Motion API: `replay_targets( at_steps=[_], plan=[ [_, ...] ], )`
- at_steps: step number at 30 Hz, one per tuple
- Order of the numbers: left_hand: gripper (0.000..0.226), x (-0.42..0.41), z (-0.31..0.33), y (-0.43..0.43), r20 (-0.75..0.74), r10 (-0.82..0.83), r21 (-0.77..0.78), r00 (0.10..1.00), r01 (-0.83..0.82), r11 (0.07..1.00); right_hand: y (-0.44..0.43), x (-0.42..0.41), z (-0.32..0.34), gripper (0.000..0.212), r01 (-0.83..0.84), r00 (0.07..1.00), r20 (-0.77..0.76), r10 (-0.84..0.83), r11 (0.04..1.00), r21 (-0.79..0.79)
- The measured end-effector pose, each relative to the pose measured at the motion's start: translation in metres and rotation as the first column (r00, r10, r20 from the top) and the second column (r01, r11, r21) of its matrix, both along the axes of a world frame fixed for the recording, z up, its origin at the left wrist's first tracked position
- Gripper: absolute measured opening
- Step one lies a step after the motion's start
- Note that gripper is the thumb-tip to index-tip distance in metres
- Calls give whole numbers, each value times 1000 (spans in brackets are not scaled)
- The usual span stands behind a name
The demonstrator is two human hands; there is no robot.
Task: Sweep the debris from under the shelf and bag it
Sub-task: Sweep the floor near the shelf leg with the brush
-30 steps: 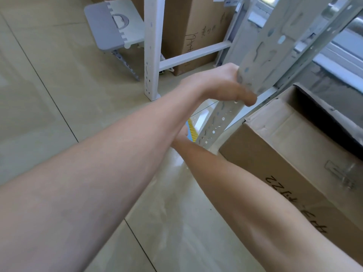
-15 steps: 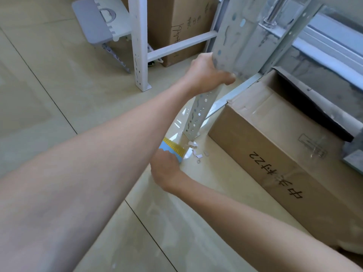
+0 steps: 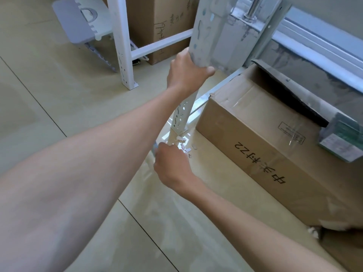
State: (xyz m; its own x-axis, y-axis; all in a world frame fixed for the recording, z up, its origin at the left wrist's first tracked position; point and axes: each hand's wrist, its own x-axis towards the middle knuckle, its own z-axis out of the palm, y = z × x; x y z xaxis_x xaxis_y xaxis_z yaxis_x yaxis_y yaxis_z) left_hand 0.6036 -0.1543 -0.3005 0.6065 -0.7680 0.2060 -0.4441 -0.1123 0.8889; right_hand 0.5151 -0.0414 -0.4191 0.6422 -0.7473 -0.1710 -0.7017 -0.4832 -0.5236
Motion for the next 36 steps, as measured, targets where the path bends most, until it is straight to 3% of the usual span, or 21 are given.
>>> replay_targets(
  at_steps=[4, 8, 11, 14, 28, 32, 36],
  plan=[
    [39, -4, -3, -4, -2, 58, -24, 998, -58, 998, -3, 2, -6, 27, 141, 969, 116, -219, 873, 466],
    [38, -10, -3, -7, 9, 108, -38, 994, -108, 993, -10, 1, -27, 12, 295, 919, 46, -393, 759, 581],
    [36, -13, -3, -6, 1, 126, -49, 992, -126, 991, -11, -1, -46, 6, 441, 813, -3, -582, 613, 655],
    [34, -16, -2, -5, -11, 138, -49, 990, -139, 989, -16, -1, -52, 9, 504, 751, -23, -660, 549, 667],
    [29, -17, -6, -7, -44, 164, -89, 986, -167, 982, -66, -86, -54, 36, 716, 514, 31, -857, 448, 536],
    [36, -14, -4, -5, -42, 40, -92, 998, -44, 995, -76, -110, -49, 28, 735, 496, 12, -868, 428, 526],
    [34, -16, -1, -3, -35, 52, -82, 998, -55, 995, -81, -130, -48, 25, 756, 466, -3, -885, 396, 522]
  ],
)
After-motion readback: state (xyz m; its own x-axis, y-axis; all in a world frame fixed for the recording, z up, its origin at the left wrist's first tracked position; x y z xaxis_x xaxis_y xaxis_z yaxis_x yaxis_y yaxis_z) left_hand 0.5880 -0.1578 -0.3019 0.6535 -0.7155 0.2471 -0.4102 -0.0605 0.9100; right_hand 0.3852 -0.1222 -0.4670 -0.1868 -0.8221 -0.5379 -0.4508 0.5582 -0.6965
